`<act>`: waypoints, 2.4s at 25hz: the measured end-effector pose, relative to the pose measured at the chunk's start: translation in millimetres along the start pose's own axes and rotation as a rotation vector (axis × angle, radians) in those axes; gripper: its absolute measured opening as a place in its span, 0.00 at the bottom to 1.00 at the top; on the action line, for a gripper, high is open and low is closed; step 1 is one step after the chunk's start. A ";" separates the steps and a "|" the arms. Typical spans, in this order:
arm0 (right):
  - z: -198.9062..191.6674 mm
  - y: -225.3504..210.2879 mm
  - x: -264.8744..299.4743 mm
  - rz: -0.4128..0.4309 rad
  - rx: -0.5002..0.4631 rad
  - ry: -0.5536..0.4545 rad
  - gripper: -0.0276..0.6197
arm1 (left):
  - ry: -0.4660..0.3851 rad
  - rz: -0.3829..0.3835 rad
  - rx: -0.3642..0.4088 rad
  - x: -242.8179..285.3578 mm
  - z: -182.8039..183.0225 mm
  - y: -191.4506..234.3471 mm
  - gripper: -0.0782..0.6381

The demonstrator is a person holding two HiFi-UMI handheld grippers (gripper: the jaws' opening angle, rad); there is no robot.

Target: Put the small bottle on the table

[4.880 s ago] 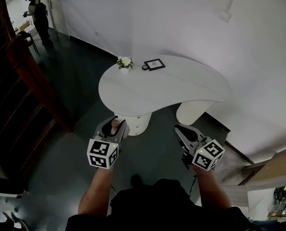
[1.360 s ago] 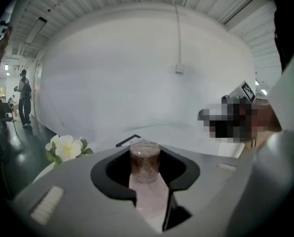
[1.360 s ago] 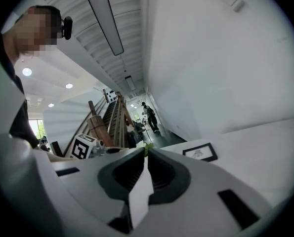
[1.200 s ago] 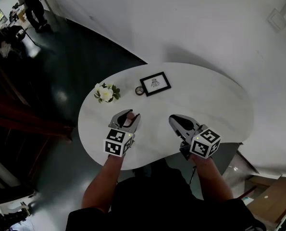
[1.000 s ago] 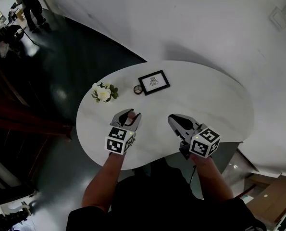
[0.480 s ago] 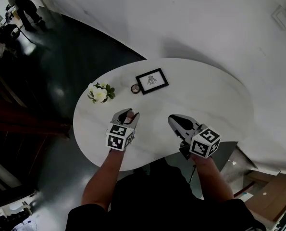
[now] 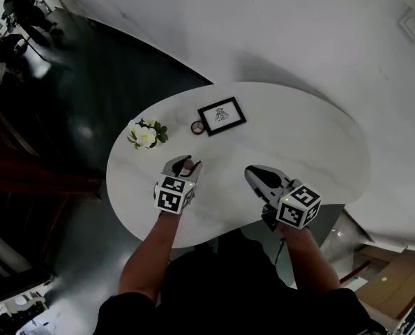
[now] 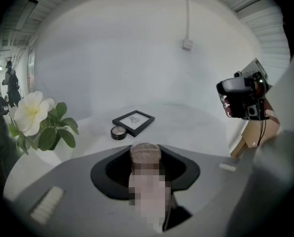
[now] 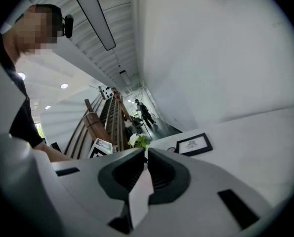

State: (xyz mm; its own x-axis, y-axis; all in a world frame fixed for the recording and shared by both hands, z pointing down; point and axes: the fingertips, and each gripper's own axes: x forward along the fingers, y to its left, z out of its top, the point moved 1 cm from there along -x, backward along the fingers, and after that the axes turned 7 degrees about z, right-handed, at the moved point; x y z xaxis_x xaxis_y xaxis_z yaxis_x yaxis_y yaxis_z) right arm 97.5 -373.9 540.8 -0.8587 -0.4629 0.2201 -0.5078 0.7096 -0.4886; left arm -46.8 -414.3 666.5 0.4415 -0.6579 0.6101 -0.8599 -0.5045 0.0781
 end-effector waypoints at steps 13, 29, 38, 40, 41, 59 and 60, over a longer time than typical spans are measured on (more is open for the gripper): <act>-0.1 13.8 4.3 -0.002 -0.007 -0.004 0.06 | 0.035 -0.070 0.038 -1.1 -5.9 -10.3 0.33; -10.2 30.4 0.7 -0.086 -0.055 0.017 0.06 | 0.016 -0.093 -0.038 -33.4 -23.6 -3.5 0.35; -25.5 65.1 12.5 -0.130 -0.103 0.048 0.06 | 0.011 -0.031 -0.074 -83.7 -51.5 20.9 0.32; -32.8 80.2 13.4 -0.128 -0.110 0.059 0.06 | 0.008 -0.036 -0.080 -96.5 -60.0 18.4 0.30; -36.5 87.7 13.3 -0.128 -0.112 0.061 0.06 | 0.008 -0.043 -0.082 -102.4 -65.1 16.2 0.29; -57.2 123.1 -43.8 -0.106 -0.111 0.021 0.06 | -0.147 0.014 -0.075 -163.3 -26.3 -29.7 0.24; -55.6 122.6 -51.6 -0.093 -0.114 0.018 0.06 | -0.156 0.019 -0.063 -164.7 -18.3 -37.2 0.24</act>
State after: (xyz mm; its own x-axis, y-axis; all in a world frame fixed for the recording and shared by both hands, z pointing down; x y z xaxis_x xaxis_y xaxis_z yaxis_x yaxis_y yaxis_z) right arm 75.7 -233.5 516.5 -0.8084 -0.5201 0.2756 -0.5886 0.7207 -0.3664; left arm -92.2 -276.9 577.5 0.4556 -0.7483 0.4821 -0.8805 -0.4585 0.1205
